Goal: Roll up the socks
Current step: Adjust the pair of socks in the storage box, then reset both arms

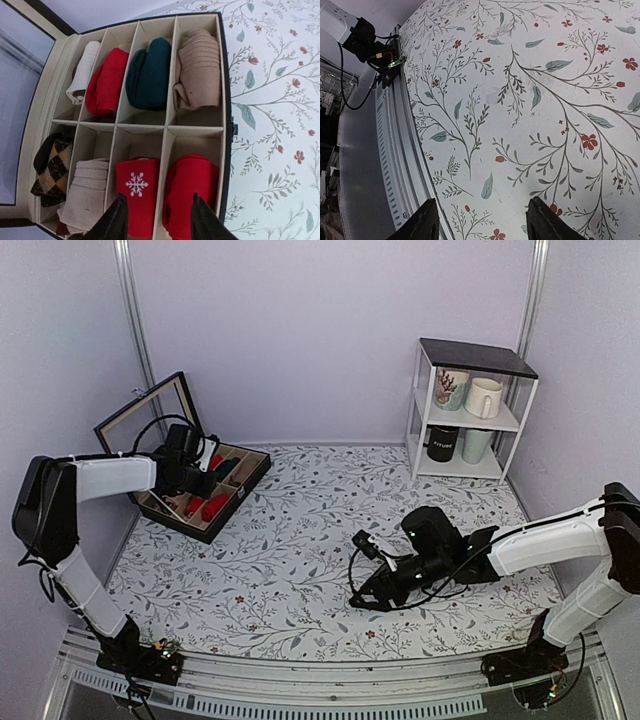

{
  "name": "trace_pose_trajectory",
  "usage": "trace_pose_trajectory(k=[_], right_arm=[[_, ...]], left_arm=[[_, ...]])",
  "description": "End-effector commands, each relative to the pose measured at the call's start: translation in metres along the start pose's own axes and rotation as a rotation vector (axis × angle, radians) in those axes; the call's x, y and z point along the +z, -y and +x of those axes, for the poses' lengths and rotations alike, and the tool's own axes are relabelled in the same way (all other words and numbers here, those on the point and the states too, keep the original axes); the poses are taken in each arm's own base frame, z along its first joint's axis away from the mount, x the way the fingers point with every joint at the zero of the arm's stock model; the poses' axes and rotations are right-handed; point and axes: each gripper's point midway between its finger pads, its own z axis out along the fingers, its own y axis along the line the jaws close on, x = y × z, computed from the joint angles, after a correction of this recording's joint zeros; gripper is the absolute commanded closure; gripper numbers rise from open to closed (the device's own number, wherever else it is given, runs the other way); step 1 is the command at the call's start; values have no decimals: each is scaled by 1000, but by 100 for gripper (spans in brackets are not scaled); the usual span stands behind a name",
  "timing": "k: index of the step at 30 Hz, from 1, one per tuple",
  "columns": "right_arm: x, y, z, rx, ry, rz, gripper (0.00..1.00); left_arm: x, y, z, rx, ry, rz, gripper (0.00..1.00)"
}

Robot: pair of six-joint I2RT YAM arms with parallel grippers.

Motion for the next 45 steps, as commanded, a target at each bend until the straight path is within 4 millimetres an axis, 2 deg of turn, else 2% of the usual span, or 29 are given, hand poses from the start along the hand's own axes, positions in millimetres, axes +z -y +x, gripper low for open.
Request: trace_pose_trajectory(k=[1, 6, 7, 16, 24, 27, 29, 33, 35, 38, 43, 44, 45], right_arm=[[3, 2, -2, -4, -9, 0, 39], [3, 3, 0, 3, -13, 3, 39], [3, 4, 1, 4, -14, 5, 39], [3, 4, 4, 9, -16, 4, 39], [4, 5, 8, 12, -17, 1, 39], [3, 5, 7, 9, -14, 1, 39], [3, 5, 5, 8, -9, 3, 39], [0, 3, 2, 2, 3, 5, 39], [-1, 4, 1, 1, 7, 13, 39], [-4, 5, -6, -3, 25, 33, 39], [-21, 9, -30, -9, 109, 125, 35], [-26, 11, -37, -8, 133, 154, 34], [-33, 12, -43, -10, 158, 176, 32]], left_arm=[[-6, 7, -10, 18, 19, 31, 64], [7, 18, 2, 24, -25, 74, 93], [9, 19, 5, 25, -34, 75, 96], [32, 27, 39, 37, -135, 81, 99], [32, 26, 70, 49, -221, 63, 100], [32, 25, 73, 44, -220, 56, 100], [27, 23, 64, 29, -184, 50, 94], [7, 12, 26, 0, -35, 25, 67], [-8, 6, 8, -12, 39, 13, 57], [-29, 0, -14, -21, 129, -3, 48], [-66, -1, -36, -24, 237, -4, 45], [-73, 3, -40, -18, 262, 8, 35], [-80, 6, -43, -12, 285, 20, 20]])
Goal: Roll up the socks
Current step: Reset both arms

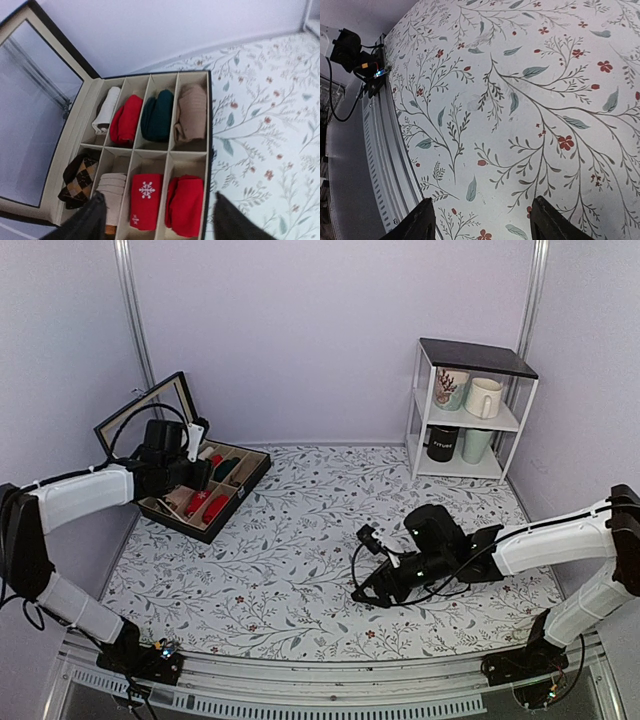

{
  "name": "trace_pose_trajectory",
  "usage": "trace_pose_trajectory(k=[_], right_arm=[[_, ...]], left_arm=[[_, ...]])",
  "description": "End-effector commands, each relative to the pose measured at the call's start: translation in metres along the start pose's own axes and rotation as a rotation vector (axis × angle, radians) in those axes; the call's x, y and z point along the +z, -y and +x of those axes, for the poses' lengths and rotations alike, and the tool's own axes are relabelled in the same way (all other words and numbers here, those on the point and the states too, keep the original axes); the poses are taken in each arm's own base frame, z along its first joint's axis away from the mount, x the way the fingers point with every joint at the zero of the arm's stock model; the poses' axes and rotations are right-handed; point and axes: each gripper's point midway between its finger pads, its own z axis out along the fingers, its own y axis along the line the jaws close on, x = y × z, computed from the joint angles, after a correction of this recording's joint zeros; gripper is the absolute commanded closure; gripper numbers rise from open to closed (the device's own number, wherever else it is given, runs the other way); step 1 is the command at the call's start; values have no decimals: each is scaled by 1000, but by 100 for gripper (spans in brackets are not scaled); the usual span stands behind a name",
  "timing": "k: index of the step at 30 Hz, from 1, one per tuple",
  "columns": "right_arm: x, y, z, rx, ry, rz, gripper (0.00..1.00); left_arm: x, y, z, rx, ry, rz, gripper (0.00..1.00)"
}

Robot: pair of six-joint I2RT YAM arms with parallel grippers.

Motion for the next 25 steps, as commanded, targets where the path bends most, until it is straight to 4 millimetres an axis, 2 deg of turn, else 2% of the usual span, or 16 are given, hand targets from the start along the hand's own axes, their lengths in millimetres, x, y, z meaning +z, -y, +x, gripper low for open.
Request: trace_pose_trajectory(k=[1, 2, 3, 4, 6, 8, 11, 13, 21, 25], right_arm=[[-32, 3, -45, -12, 151, 114, 23], [-38, 3, -52, -12, 176, 128, 18], [-44, 3, -61, -10, 200, 143, 3], [-49, 6, -69, 2, 223, 180, 1], [-59, 19, -78, 62, 249, 274, 0], [-72, 42, -84, 181, 282, 423, 0], [-87, 62, -84, 266, 309, 562, 0], [-96, 67, -84, 275, 322, 609, 0], [-121, 68, -92, 291, 435, 640, 0], [-129, 74, -89, 302, 441, 689, 0]], left_arm=[[-26, 20, -19, 25, 104, 58, 4], [-31, 26, -22, 28, 124, 87, 1], [-38, 31, -26, 28, 145, 113, 1], [-42, 36, -28, 27, 157, 134, 0], [-51, 48, -31, 28, 183, 189, 1], [-60, 61, -32, 24, 213, 255, 1], [-75, 74, -33, 2, 275, 344, 1], [-84, 80, -28, 2, 309, 383, 0], [-117, 85, -20, -42, 442, 453, 0], [-117, 86, -18, -45, 456, 451, 1]])
